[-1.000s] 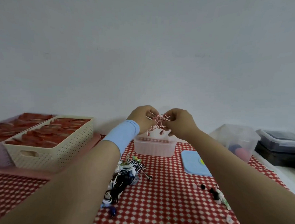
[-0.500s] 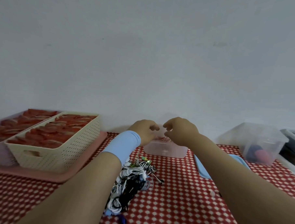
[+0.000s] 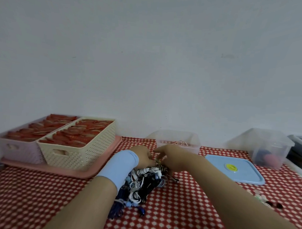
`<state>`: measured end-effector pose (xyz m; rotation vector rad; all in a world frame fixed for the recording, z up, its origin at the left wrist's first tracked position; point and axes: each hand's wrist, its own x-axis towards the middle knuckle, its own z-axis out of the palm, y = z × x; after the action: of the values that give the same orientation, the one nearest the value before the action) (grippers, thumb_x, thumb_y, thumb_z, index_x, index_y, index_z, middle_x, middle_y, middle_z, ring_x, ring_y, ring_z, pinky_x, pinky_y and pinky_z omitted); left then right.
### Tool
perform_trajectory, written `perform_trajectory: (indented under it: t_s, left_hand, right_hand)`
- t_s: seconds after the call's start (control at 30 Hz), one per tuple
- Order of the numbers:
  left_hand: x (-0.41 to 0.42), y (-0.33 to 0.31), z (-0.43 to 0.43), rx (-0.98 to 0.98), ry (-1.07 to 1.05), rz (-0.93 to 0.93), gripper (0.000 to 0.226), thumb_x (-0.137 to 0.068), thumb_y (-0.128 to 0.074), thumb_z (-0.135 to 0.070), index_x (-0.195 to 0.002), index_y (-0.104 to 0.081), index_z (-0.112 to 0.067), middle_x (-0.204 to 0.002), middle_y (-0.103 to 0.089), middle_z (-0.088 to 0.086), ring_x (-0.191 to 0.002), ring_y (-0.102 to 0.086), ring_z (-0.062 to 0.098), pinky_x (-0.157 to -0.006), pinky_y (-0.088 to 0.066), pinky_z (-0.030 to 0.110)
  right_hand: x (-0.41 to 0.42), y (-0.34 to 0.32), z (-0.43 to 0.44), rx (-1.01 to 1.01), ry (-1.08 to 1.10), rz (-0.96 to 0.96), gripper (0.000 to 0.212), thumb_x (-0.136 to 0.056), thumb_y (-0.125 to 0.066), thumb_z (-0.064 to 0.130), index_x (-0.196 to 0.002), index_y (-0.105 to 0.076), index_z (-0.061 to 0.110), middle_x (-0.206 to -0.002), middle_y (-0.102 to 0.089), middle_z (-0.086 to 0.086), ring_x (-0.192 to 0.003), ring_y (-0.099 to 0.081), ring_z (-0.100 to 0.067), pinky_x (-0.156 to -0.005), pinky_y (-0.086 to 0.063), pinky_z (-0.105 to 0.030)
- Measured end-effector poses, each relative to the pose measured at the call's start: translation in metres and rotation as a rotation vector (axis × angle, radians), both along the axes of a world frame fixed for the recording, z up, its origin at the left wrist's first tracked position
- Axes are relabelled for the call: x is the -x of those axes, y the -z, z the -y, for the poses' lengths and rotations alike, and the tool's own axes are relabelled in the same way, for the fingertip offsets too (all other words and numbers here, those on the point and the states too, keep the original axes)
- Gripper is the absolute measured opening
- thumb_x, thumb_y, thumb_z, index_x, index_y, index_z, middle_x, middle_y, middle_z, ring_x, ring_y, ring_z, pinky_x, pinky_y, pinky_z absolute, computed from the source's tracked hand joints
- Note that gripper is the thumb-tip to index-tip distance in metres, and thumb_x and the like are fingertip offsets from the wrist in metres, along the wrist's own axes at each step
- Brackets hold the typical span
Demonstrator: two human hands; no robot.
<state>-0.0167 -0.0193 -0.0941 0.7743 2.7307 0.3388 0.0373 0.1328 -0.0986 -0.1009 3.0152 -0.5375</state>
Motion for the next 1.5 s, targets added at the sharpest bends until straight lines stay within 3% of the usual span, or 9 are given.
perform_trajectory:
  t_s: [0.23, 0.43, 0.5, 0.7, 0.83, 1.03, 1.2, 1.37, 1.5]
  left_hand:
    - [-0.016, -0.006, 0.019, -0.107, 0.009, 0.038, 0.049, -0.092, -0.065, -0.033, -0.138, -0.052, -0.022, -0.138, -0.056, -0.003, -0.123, -0.054, 0.017, -0.106, -0.041, 0.032]
    - [-0.023, -0.006, 0.024, -0.219, -0.046, -0.027, 0.052, -0.094, -0.051, -0.008, -0.14, -0.051, -0.033, -0.15, -0.046, -0.006, -0.106, -0.063, 0.013, -0.084, -0.052, 0.025]
    - [-0.025, -0.011, 0.023, -0.283, -0.065, -0.056, 0.059, -0.093, -0.042, -0.001, -0.139, -0.051, -0.036, -0.149, -0.046, -0.007, -0.082, -0.059, 0.006, -0.056, -0.043, 0.013]
    - [-0.026, -0.02, 0.014, -0.375, 0.005, -0.025, 0.016, -0.091, -0.058, -0.017, -0.1, -0.066, -0.026, -0.085, -0.065, 0.001, -0.073, -0.059, 0.023, -0.069, -0.048, 0.033]
    - [-0.027, -0.022, 0.012, -0.51, -0.014, -0.058, 0.027, -0.086, -0.073, -0.029, -0.111, -0.065, -0.028, -0.111, -0.07, -0.002, -0.105, -0.065, 0.022, -0.094, -0.051, 0.043]
    - [-0.031, -0.045, 0.011, -0.671, -0.059, -0.014, 0.032, -0.085, -0.074, -0.024, -0.115, -0.065, -0.023, -0.088, -0.072, -0.007, -0.083, -0.068, 0.009, -0.068, -0.046, 0.019]
    - [-0.034, -0.047, 0.014, -0.271, 0.015, -0.041, 0.019, -0.089, -0.069, -0.023, -0.107, -0.073, -0.025, -0.116, -0.069, 0.003, -0.108, -0.064, 0.021, -0.09, -0.047, 0.029]
    - [-0.037, -0.047, 0.022, 0.033, -0.029, -0.104, 0.048, -0.091, -0.059, -0.005, -0.132, -0.06, -0.029, -0.146, -0.05, 0.001, -0.12, -0.058, 0.021, -0.092, -0.049, 0.028]
    - [-0.04, -0.046, 0.025, -0.336, 0.016, -0.052, 0.027, -0.091, -0.067, -0.022, -0.118, -0.07, -0.026, -0.119, -0.066, -0.008, -0.115, -0.06, 0.014, -0.094, -0.043, 0.026]
  right_hand:
    - [-0.013, 0.01, 0.0, -0.066, 0.036, 0.036, 0.024, -0.098, -0.061, 0.036, -0.115, -0.073, 0.025, -0.115, -0.073, 0.005, -0.098, -0.063, -0.012, -0.095, -0.051, -0.031]
    - [-0.025, 0.002, -0.01, 0.434, 0.142, -0.178, 0.005, -0.089, -0.075, 0.022, -0.086, -0.071, 0.021, -0.083, -0.072, 0.006, -0.078, -0.065, -0.009, -0.072, -0.053, -0.023]
    - [-0.029, -0.004, -0.012, 0.627, 0.152, -0.213, 0.003, -0.087, -0.075, 0.009, -0.086, -0.074, 0.012, -0.079, -0.075, -0.002, -0.073, -0.068, -0.012, -0.067, -0.056, -0.022]
    - [-0.035, -0.017, -0.012, 0.909, 0.194, -0.283, 0.011, -0.093, -0.07, 0.008, -0.099, -0.073, 0.0, -0.086, -0.076, -0.013, -0.074, -0.072, -0.021, -0.065, -0.059, -0.03]
    - [-0.04, -0.021, -0.018, 0.841, 0.208, -0.283, 0.011, -0.095, -0.067, 0.01, -0.101, -0.072, 0.003, -0.09, -0.077, -0.01, -0.073, -0.072, -0.018, -0.061, -0.056, -0.028]
    - [-0.051, -0.027, -0.028, 0.952, 0.284, -0.323, 0.013, -0.099, -0.061, 0.011, -0.105, -0.068, 0.001, -0.096, -0.075, -0.016, -0.076, -0.075, -0.021, -0.067, -0.059, -0.034]
    - [-0.058, -0.036, -0.029, 1.168, 0.29, -0.299, 0.015, -0.106, -0.046, 0.011, -0.105, -0.059, 0.004, -0.107, -0.073, -0.018, -0.088, -0.076, -0.03, -0.077, -0.061, -0.043]
    - [-0.062, -0.039, -0.022, 1.238, 0.31, -0.278, 0.014, -0.107, -0.043, 0.011, -0.106, -0.057, 0.006, -0.108, -0.073, -0.018, -0.09, -0.075, -0.035, -0.08, -0.06, -0.048]
    - [-0.062, -0.041, -0.014, 1.26, 0.304, -0.273, 0.014, -0.107, -0.041, 0.01, -0.106, -0.055, 0.006, -0.108, -0.073, -0.018, -0.088, -0.075, -0.037, -0.079, -0.06, -0.049]
